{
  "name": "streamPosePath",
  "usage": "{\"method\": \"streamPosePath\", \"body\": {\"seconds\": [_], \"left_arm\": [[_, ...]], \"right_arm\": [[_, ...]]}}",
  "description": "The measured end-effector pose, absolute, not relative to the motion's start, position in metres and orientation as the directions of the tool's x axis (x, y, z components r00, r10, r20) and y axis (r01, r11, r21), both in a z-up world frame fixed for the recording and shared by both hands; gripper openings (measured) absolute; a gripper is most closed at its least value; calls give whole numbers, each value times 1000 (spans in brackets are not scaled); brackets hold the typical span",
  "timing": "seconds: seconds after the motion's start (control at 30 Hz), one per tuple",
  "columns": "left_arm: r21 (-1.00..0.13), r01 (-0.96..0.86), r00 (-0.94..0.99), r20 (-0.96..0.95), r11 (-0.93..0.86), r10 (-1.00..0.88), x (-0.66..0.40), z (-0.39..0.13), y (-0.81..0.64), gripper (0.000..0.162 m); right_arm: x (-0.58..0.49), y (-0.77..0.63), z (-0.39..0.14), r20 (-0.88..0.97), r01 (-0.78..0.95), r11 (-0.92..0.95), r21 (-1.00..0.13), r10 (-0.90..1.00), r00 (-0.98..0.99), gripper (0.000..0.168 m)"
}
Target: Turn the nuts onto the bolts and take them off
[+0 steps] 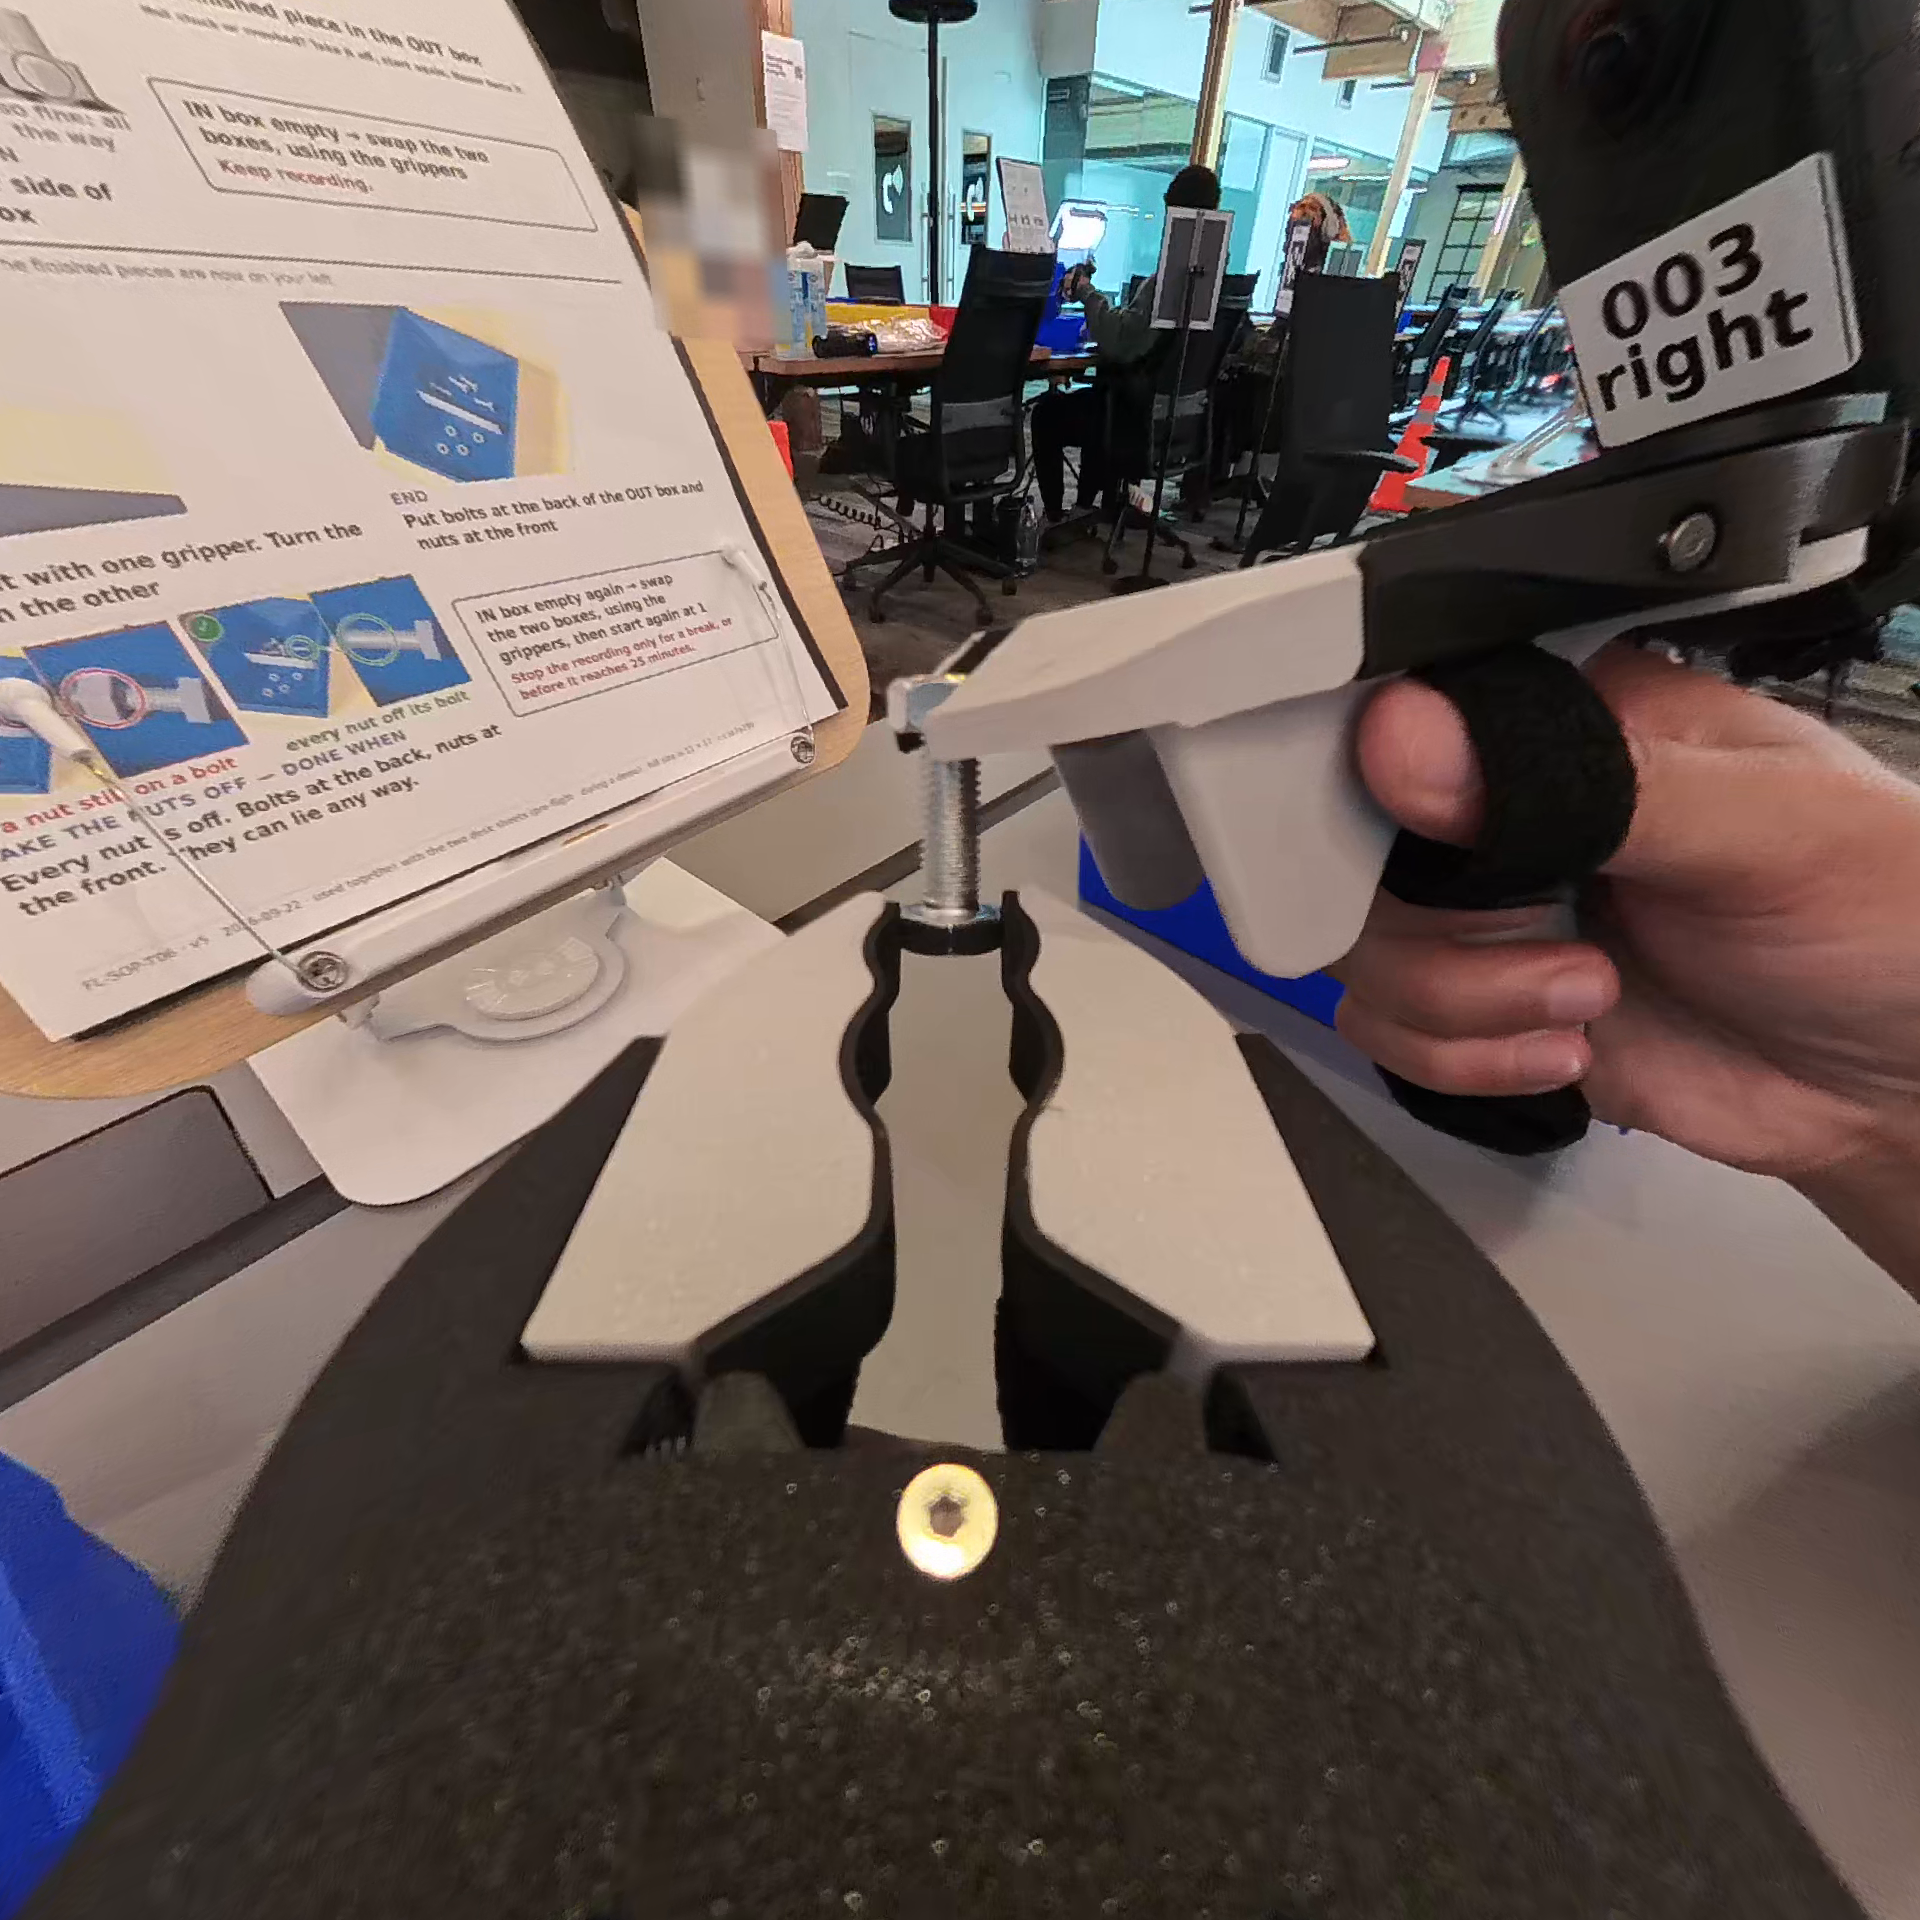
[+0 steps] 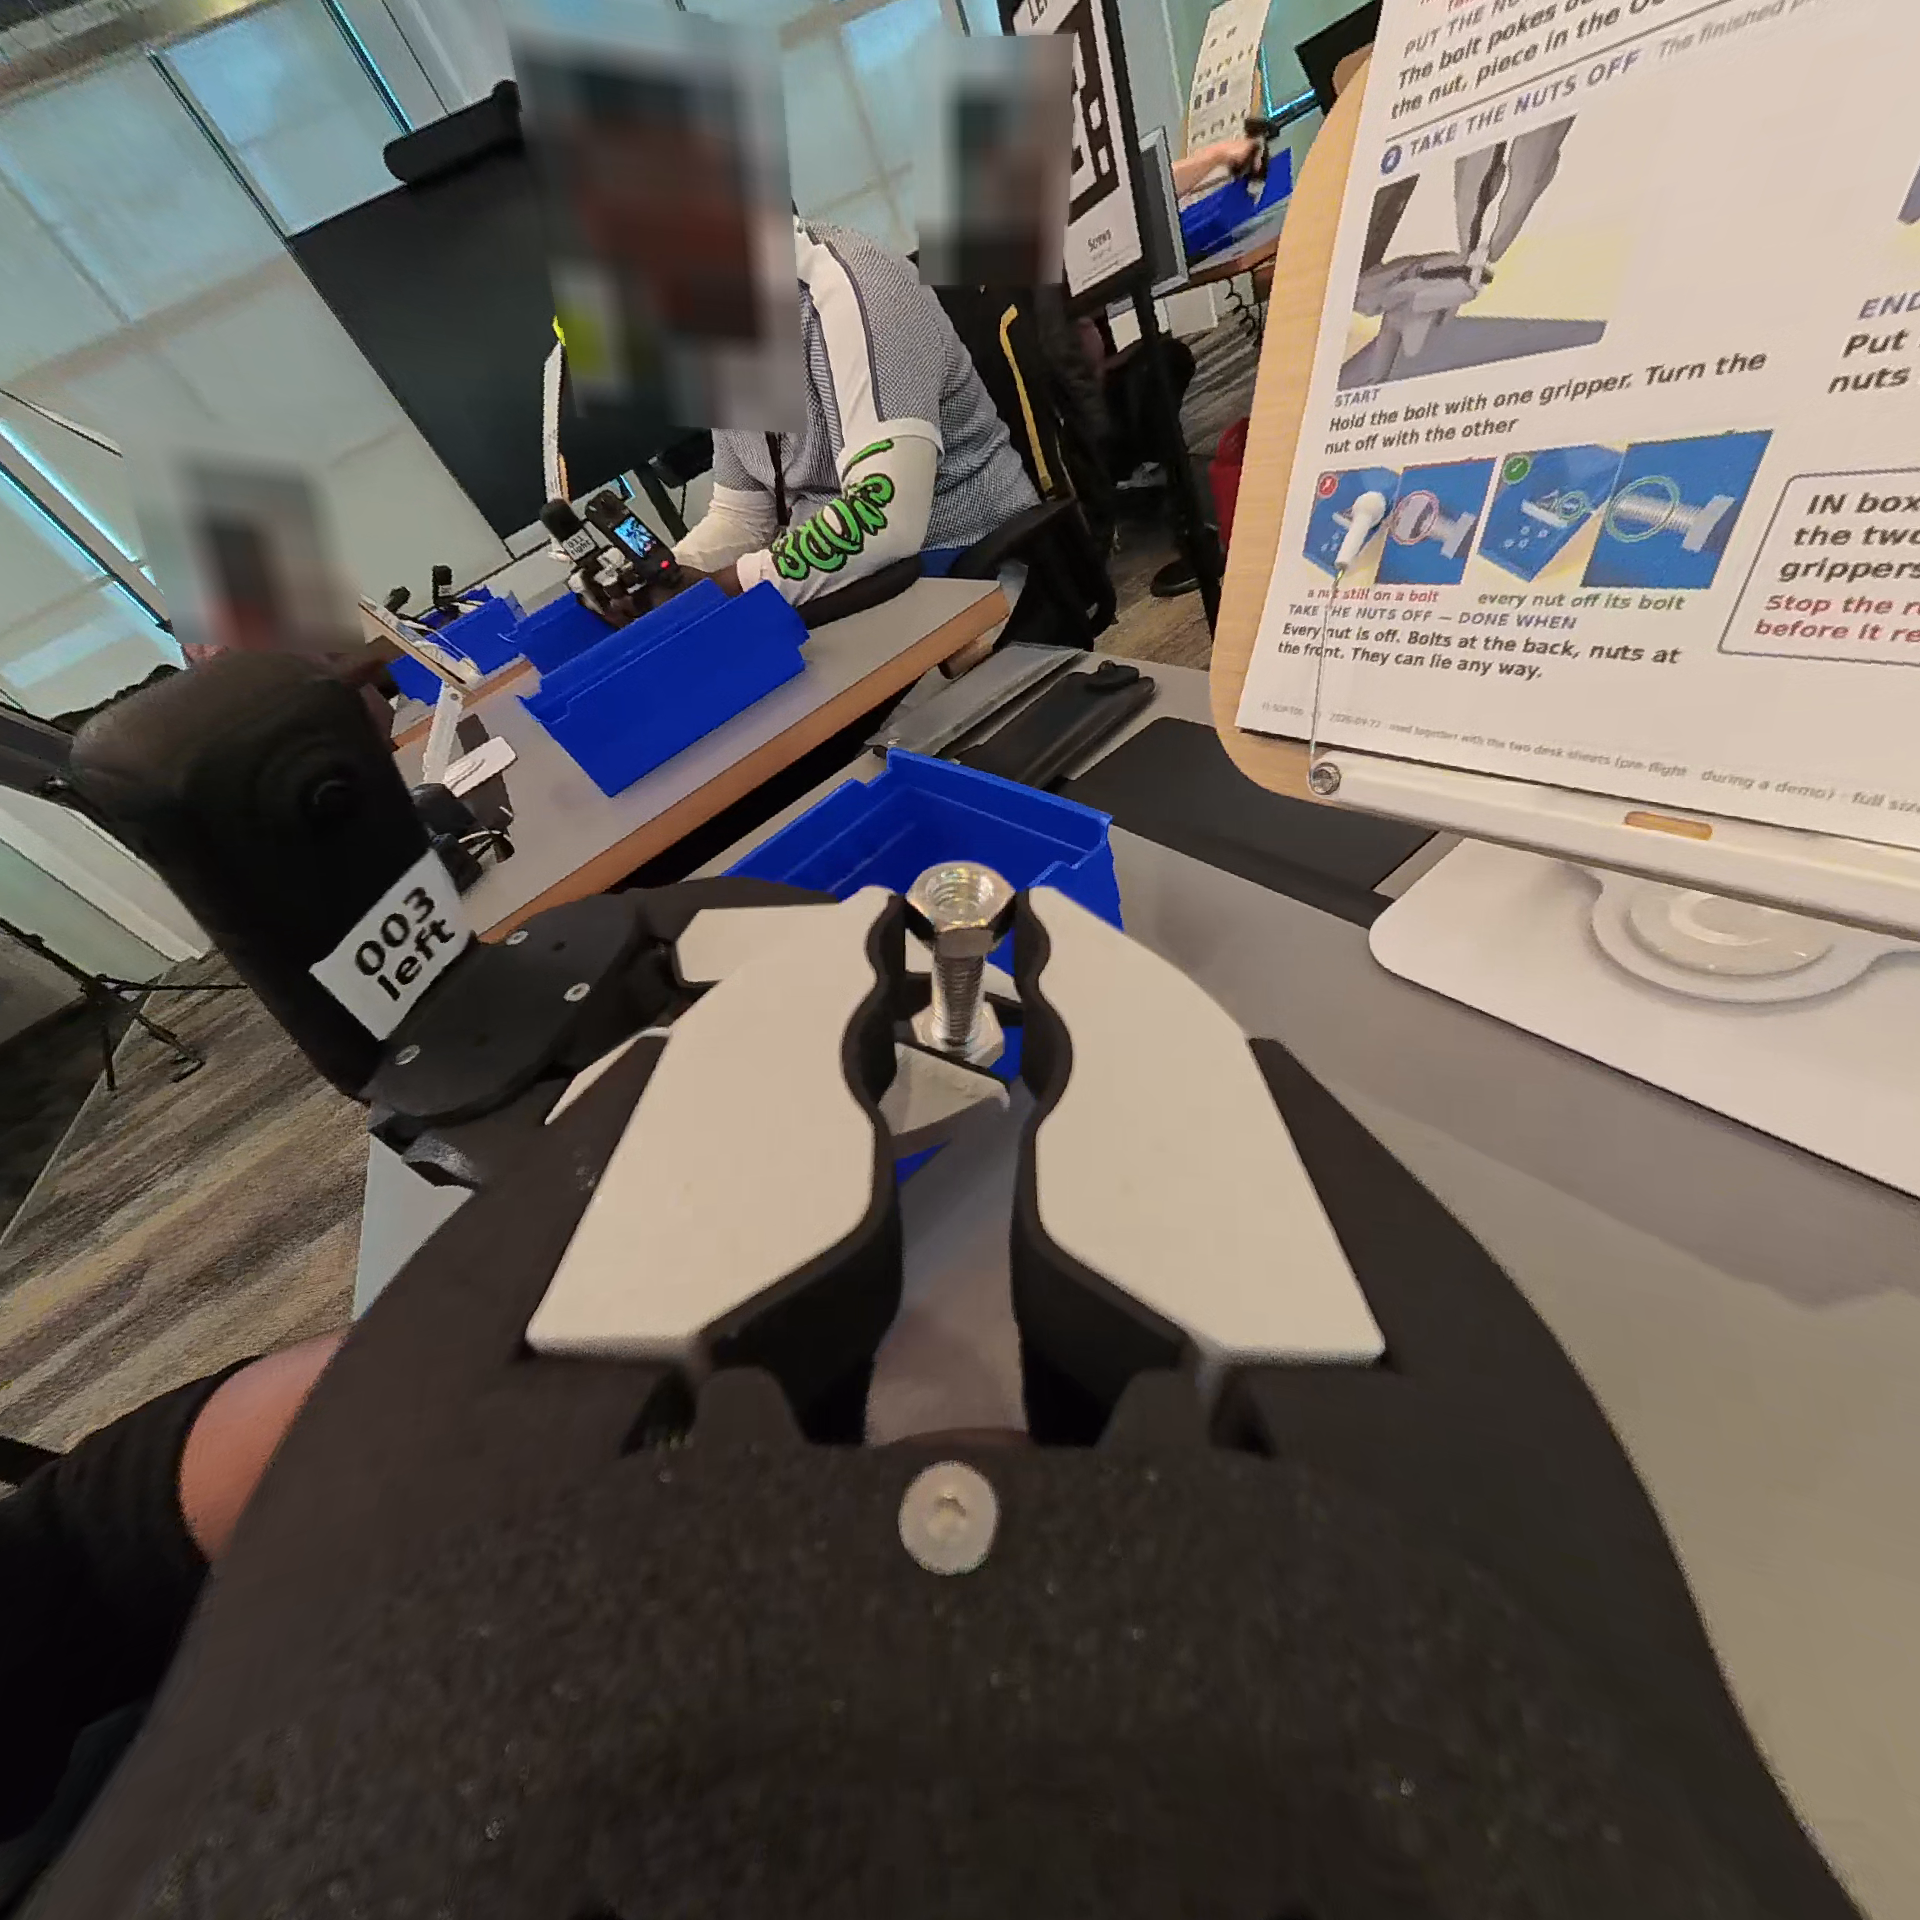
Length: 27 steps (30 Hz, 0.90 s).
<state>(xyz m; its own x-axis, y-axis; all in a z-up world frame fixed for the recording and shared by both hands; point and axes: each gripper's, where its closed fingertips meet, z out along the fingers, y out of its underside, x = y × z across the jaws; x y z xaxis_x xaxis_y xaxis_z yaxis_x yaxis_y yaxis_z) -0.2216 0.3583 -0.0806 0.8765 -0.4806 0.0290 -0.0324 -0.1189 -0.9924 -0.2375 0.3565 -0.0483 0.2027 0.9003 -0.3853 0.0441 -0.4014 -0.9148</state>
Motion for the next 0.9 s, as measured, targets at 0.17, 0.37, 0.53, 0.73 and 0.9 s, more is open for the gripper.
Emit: {"method": "streamPosePath", "body": {"seconds": [0.17, 0.37, 0.53, 0.73, 0.9], "left_arm": [[-991, 0, 862, 67, -132, -503, -220, -80, 357, 17], [-989, 45, 853, 113, -144, -509, -223, -78, 357, 17], [-980, 134, 816, 194, -147, -544, -229, -71, 355, 17], [-946, 285, 581, 299, -155, -757, -209, -46, 329, 17], [-931, 306, 436, 321, -197, -841, -199, -39, 312, 17]], "right_arm": [[-239, 354, -47, -384, 47, -398, -916, 906, 178, 26], [-238, 350, -44, -390, 47, -401, -915, 908, 155, 32], [-230, 353, -35, -379, 10, -383, -924, 915, 139, 36], [-230, 333, -6, -296, -121, -311, -943, 946, -131, 84], [-227, 300, -1, -280, -82, -333, -939, 884, -373, 85]]}}
